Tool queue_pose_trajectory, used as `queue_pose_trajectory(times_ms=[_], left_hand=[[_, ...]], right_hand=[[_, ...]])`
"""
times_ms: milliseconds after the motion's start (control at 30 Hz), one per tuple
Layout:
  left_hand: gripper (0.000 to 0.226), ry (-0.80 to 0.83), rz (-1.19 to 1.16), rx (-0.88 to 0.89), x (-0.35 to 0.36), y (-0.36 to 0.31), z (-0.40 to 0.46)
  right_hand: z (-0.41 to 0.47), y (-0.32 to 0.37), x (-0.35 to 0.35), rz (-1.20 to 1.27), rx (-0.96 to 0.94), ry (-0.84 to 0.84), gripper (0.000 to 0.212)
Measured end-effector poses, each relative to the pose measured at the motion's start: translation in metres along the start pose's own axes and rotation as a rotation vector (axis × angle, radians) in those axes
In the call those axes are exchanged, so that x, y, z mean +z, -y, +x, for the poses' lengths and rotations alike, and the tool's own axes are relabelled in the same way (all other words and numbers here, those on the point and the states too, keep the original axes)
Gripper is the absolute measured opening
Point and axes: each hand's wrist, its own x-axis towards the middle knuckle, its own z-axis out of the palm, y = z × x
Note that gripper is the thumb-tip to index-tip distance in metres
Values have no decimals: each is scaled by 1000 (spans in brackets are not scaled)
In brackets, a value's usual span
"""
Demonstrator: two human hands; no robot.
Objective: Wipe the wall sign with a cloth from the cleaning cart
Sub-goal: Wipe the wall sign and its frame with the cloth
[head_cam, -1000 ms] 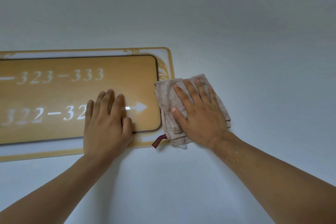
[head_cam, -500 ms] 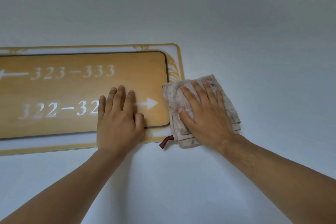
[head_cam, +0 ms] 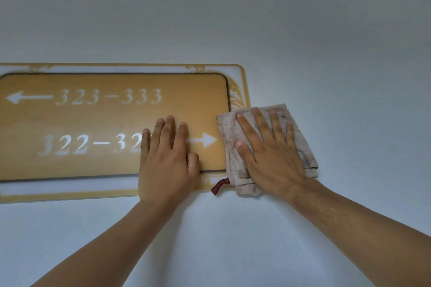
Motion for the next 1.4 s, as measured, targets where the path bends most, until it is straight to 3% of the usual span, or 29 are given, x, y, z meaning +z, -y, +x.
queue_pose_trajectory(times_ms=[433, 567, 800, 1100, 1400], left_hand=[[66, 61, -35, 48, -7, 4, 4], [51, 4, -52, 126, -22, 38, 10], [53, -98, -13, -52, -44, 123, 31], [52, -93, 66, -119, -56, 187, 33], [50, -50, 150, -3, -64, 214, 16]], right_hand=[[80, 40, -1, 59, 231, -75, 65], [104, 52, -4, 48, 250, -89, 66], [144, 84, -11, 44, 358, -151, 69], [161, 122, -8, 13, 335, -148, 73], [169, 160, -5, -5, 315, -143, 73]])
